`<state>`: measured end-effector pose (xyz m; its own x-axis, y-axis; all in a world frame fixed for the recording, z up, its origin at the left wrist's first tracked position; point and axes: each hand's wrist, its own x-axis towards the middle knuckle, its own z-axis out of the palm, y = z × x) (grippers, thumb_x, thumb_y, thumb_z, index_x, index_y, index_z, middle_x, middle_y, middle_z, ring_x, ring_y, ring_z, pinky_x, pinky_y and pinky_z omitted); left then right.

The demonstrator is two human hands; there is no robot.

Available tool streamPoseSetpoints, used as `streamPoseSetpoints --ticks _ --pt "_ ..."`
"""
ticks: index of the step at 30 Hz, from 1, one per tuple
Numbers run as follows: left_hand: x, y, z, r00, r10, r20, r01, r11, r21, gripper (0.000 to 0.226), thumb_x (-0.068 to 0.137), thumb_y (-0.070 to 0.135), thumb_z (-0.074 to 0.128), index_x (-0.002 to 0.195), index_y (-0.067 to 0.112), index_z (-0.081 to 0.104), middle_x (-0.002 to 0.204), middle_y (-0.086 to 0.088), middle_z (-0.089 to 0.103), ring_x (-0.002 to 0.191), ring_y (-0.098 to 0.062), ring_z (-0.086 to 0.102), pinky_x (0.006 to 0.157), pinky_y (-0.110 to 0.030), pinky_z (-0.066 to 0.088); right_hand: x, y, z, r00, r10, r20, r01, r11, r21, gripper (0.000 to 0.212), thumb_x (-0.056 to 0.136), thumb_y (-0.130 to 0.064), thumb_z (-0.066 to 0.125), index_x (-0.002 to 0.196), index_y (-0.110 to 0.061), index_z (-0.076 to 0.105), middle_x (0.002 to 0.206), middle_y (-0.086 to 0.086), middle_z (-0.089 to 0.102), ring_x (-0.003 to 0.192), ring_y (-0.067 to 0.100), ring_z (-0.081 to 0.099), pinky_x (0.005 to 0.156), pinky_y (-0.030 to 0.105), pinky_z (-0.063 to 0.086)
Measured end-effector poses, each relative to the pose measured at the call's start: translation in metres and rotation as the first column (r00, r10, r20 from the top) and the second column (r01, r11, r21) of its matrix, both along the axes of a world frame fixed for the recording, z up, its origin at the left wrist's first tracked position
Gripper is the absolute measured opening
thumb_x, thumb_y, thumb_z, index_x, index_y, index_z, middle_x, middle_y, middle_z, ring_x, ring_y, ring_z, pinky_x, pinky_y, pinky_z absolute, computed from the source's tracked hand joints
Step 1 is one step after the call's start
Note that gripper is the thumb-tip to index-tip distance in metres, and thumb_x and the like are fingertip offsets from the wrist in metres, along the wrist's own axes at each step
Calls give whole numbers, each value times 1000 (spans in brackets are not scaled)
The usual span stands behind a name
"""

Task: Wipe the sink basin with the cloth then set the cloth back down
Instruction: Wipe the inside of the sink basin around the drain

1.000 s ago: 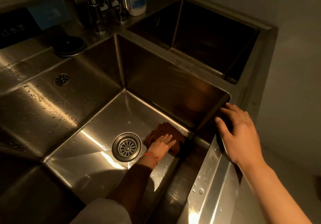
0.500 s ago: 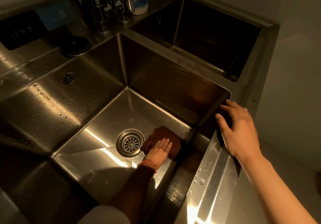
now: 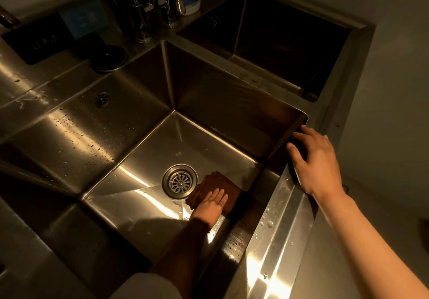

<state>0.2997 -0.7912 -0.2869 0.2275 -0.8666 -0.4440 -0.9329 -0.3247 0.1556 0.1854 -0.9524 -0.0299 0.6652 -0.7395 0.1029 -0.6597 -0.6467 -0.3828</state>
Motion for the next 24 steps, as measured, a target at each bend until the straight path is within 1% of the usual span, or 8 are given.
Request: streamPoseSetpoints --ticks 4,11,16,20,24 --pt "-6 8 2 998 49 -37 -48 998 29 69 94 -7 27 154 13 0 162 -8 -8 150 -21 -6 123 -33 -3 0 -1 -1 1000 -2 -10 2 1000 -5 39 94 -31 46 128 -12 52 143 8 42 135 22 32 117 37 10" --pt "-12 20 6 992 102 -78 -96 992 78 63 97 -2 24 154 14 2 162 -7 -7 150 -21 -5 124 -32 -2 0 -1 -2 1000 -3 -26 2 1000 -6 39 94 -32 45 128 -13 52 144 8 41 136 22 31 117 38 9" --pt "-17 26 6 987 142 -77 -132 984 120 62 98 1 25 154 15 3 162 -6 -6 150 -22 -5 123 -33 -1 0 -1 -2 1000 -1 -26 0 1000 -8 40 94 -32 45 128 -12 52 144 9 41 136 23 30 117 38 9" --pt "-20 34 4 985 161 -62 -151 978 146 58 100 3 22 154 16 4 162 -6 -6 151 -21 -5 123 -33 -2 -1 -1 -3 1000 0 -27 -1 1000 -7 40 95 -32 44 128 -12 51 145 9 40 137 23 30 118 39 10" --pt "-24 40 6 983 174 -52 -163 971 175 55 102 5 18 154 16 5 162 -6 -6 151 -21 -4 123 -33 -2 -1 1 -2 999 -6 -34 5 1000 -19 39 95 -31 43 128 -11 51 144 9 41 136 23 30 117 37 9"
